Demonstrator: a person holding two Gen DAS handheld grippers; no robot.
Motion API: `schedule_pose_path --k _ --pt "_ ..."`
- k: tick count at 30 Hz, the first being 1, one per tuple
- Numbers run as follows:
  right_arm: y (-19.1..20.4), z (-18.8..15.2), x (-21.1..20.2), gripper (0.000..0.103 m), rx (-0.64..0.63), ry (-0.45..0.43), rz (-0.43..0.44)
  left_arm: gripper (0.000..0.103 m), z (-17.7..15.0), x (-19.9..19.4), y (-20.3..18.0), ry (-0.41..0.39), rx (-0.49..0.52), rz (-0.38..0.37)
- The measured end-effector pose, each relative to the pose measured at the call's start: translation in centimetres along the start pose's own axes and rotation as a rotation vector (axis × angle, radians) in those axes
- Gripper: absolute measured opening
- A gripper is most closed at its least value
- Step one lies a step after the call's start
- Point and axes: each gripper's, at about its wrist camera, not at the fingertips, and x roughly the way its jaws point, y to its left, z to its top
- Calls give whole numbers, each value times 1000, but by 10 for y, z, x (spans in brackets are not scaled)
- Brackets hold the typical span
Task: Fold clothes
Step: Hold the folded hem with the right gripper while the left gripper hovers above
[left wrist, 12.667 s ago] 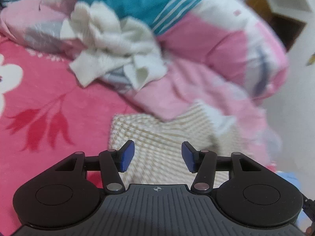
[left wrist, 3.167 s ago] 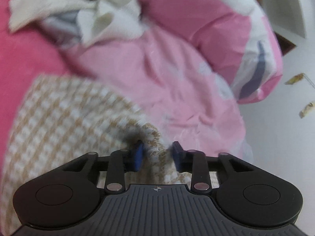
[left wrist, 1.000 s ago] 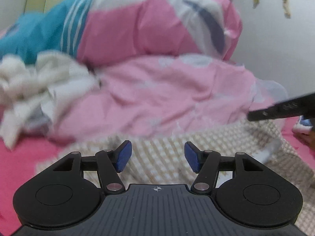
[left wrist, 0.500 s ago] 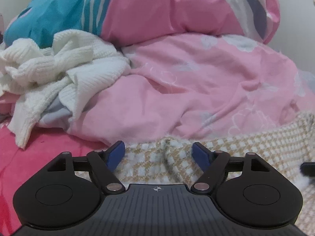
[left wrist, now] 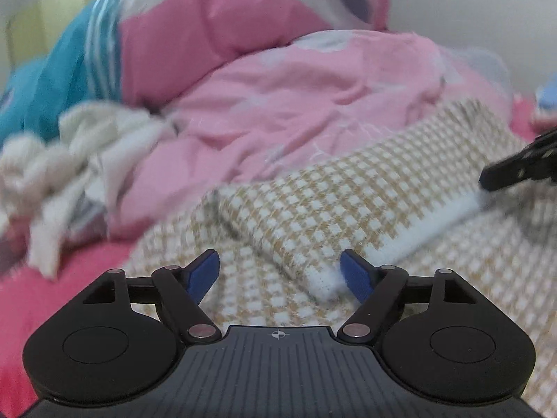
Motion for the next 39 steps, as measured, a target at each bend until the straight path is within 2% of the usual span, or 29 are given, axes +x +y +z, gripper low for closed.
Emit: schedule_pose_path --k 2,4,5,8,9,13,14,16,18,21,24,27,28,32,35,37,39 --pt "-6 4 -2 1 21 -43 -11 86 -3 3 11 6 -75 -30" --pt "-20 -3 13 0 49 -18 -67 87 -4 5 18 13 -133 -56" --pt "-29 -9 24 0 63 5 -85 88 -5 5 19 11 -143 -60" --pt "-38 -5 19 0 146 13 -73 92 -6 3 15 -4 -137 -37" --pt "-33 -2 14 0 126 -5 -84 96 -6 3 15 -5 -141 -26" --pt "-14 19 9 0 50 -75 -118 99 -9 1 17 -20 -162 0" --pt "-15 23 17 0 45 -76 -140 99 -9 -1 16 -32 -159 14" --pt "-29 20 49 0 45 -13 -220 98 -10 -8 14 -79 -147 26" --pt "-42 11 63 0 84 0 -224 79 -12 -16 12 -135 -135 26" --pt "-37 12 60 0 78 0 -243 59 -13 -27 9 -205 -117 14" --pt "-30 22 46 0 86 8 -252 52 -11 -26 2 -217 -74 -18" --pt "-28 32 32 0 98 -58 -223 42 -11 -22 -6 -201 -27 -42" --pt "-28 34 31 0 100 -74 -218 41 -11 -19 -8 -187 -16 -48" --pt "-46 21 70 0 104 16 -264 41 -10 -11 -7 -149 -23 -62" --pt "-27 33 56 0 72 7 -312 41 -12 -12 -6 -145 -26 -53" --pt "-6 40 44 0 28 -53 -270 41 -13 -11 -5 -144 -29 -50" --pt "16 47 46 0 -1 -74 -164 42 -13 -11 -5 -144 -33 -50"
